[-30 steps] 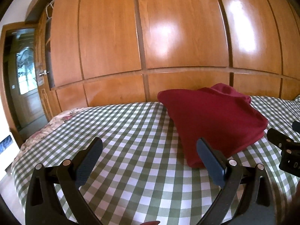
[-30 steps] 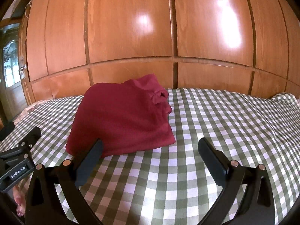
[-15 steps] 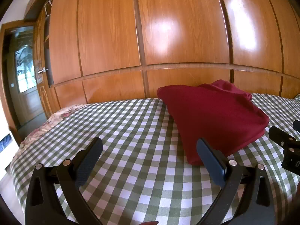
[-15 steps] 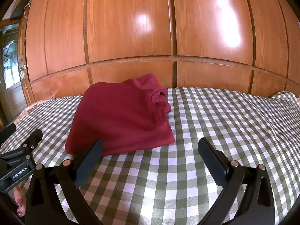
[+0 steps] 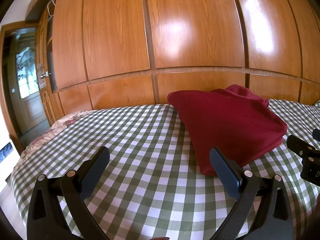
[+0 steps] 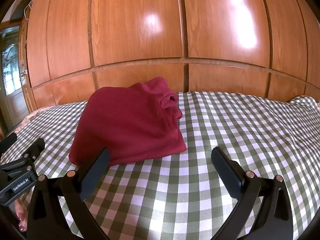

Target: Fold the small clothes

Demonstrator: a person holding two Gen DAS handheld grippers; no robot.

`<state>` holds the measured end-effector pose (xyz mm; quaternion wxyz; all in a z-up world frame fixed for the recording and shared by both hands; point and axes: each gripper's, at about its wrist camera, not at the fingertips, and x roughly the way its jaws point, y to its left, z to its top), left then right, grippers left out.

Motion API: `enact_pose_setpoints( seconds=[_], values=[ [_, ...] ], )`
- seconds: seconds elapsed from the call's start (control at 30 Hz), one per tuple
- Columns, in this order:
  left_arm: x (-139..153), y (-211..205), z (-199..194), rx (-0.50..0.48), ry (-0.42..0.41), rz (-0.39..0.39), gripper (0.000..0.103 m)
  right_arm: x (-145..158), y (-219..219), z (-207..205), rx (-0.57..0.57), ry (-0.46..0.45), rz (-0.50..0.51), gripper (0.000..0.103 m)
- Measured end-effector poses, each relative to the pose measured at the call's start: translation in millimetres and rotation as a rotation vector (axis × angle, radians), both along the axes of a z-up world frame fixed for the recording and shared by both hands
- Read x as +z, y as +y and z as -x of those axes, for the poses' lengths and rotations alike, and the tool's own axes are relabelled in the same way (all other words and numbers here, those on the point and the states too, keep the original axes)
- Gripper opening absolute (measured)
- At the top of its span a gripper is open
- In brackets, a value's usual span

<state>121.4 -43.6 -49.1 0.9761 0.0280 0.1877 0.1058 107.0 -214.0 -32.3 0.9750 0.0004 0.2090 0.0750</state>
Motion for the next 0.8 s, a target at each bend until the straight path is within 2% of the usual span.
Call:
enact_pose_setpoints(
  seconds=[0.8],
  values=[
    [-1.2, 1.9, -1.1, -0.008, 0.006, 0.002, 0.099, -2.8, -0.3, -2.1, -0.003, 0.019, -0.007, 0.101]
  ],
)
